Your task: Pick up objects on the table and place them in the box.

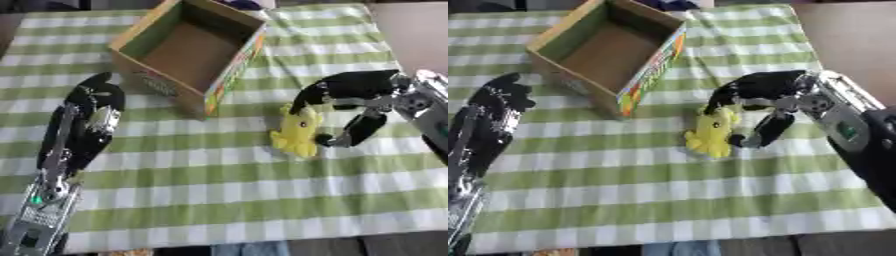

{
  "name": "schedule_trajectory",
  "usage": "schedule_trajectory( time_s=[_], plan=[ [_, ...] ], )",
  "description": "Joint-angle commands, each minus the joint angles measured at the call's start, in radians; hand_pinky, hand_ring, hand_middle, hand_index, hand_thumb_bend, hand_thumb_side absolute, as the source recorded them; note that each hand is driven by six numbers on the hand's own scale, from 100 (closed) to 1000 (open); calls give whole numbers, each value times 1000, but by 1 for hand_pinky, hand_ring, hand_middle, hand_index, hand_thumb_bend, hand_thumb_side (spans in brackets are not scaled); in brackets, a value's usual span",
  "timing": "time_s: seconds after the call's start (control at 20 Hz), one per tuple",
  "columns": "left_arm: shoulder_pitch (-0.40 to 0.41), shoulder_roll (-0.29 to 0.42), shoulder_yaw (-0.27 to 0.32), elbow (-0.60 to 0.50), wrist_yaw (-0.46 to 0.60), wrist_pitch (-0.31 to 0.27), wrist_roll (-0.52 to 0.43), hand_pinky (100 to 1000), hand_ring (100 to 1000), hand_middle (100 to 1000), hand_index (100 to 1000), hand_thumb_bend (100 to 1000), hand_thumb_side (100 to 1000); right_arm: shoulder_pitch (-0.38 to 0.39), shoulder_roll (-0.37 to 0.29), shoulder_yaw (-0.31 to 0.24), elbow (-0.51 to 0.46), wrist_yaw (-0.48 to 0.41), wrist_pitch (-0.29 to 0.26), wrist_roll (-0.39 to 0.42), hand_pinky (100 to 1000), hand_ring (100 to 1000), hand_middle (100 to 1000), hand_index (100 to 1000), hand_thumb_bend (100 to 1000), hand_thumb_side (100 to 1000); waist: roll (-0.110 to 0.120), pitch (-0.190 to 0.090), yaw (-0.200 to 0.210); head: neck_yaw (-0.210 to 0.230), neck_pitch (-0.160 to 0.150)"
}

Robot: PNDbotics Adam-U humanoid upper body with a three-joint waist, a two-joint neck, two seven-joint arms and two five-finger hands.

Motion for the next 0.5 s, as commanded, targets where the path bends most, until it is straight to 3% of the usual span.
schedule_trajectory(
  time_s=[0.05, 0.5],
  plan=[
    [-13, 2, -1, -13, 4, -2, -2, 828, 644, 676, 869, 334, 678, -12, -8, -20, 10, 24, -21, -24, 849, 772, 789, 802, 205, 218, 0, -15, 2, -3, 5],
    [-14, 0, -2, -12, 6, -2, -1, 829, 644, 676, 869, 324, 683, -18, 11, -27, 34, 102, -40, -166, 840, 745, 754, 651, 139, 100, -1, -17, 3, -4, 5]
  ],
)
